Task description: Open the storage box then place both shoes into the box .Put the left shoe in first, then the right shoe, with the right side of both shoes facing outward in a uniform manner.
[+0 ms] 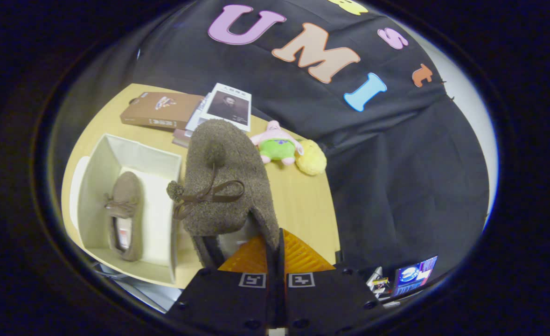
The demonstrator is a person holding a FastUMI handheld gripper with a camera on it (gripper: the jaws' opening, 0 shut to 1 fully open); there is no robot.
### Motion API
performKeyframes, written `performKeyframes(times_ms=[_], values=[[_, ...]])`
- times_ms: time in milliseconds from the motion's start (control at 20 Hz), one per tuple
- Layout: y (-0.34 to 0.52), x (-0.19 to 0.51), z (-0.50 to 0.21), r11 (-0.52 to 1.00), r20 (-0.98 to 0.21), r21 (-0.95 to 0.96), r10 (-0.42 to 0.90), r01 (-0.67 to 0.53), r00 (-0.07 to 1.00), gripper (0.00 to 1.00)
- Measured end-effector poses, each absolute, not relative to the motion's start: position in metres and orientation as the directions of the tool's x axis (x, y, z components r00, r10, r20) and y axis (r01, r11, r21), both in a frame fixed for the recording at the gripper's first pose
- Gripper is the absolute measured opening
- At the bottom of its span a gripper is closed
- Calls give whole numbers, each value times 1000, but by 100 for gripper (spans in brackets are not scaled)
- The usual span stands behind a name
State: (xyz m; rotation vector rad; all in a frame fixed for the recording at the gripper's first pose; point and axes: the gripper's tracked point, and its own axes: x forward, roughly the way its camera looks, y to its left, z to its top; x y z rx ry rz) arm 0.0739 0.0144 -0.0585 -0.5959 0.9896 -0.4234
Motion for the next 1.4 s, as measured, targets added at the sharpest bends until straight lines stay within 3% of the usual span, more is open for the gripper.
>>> performKeyframes(times_ms=[450,950,1200,1350,1400], values=[[110,58,-139,857,-786,-516,-474,1,398,4],[133,60,-187,876,-834,-473,-479,91,273,4],[110,49,-227,855,-839,-518,-513,24,183,4],[104,58,-241,851,-840,-523,-508,-36,192,8],[112,61,-245,864,-854,-501,-483,-55,196,16]])
